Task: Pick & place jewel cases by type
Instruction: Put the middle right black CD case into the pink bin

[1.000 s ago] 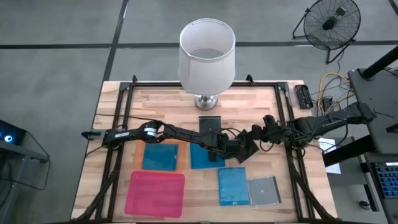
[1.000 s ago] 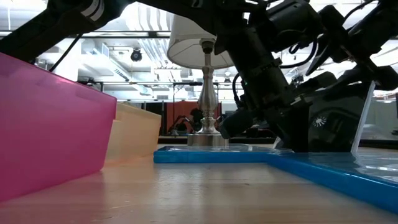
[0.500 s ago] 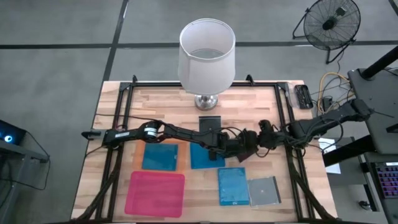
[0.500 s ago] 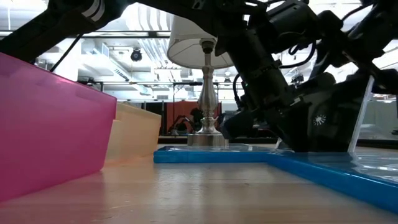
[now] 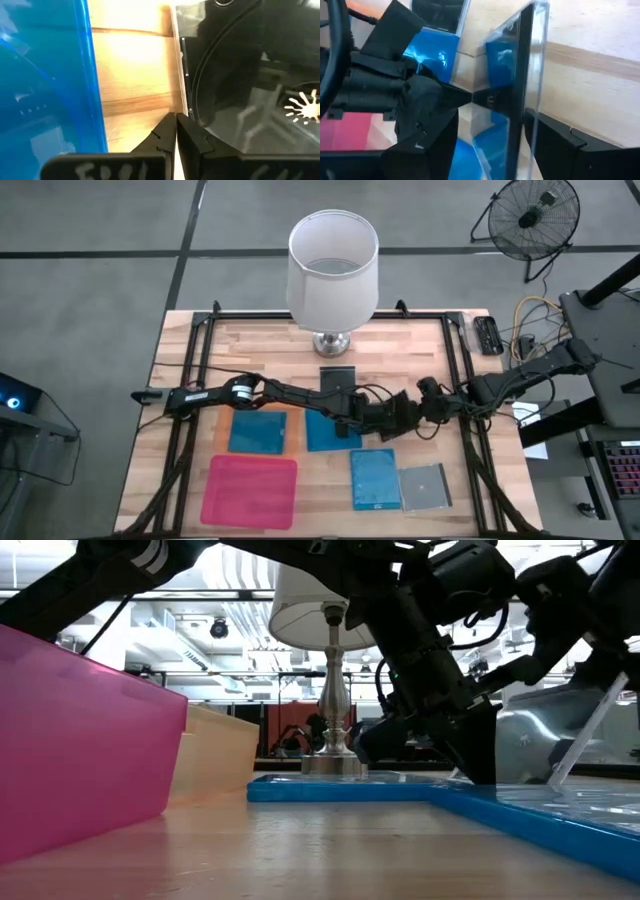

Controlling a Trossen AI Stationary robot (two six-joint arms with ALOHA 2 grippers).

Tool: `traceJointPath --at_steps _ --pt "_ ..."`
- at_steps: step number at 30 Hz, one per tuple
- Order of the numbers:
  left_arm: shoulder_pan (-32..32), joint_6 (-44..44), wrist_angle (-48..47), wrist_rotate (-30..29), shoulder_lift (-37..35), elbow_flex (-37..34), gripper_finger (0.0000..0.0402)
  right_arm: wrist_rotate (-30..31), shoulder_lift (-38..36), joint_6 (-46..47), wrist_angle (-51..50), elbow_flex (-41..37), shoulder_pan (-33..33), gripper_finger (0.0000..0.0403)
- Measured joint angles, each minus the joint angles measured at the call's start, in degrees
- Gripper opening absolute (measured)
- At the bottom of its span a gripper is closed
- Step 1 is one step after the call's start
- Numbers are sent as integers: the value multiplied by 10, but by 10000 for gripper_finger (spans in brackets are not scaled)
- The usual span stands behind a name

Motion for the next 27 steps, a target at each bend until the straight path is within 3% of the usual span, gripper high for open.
traceJointPath --at_steps 4,11,14,23,27 --pt "0 -2 0 -1 0 0 0 7 -9 -12 -12 -1 0 176" --pt "-1 -2 1 -1 0 0 0 7 -8 -28 2 0 0 63" --pt "-1 -2 1 -1 0 0 0 10 -8 -27 5 0 -1 31" --pt "-2 18 1 -1 -2 0 0 8 -9 -37 1 0 -1 46" --pt "-1 48 1 0 -7 -1 0 5 -9 -41 3 0 -1 35"
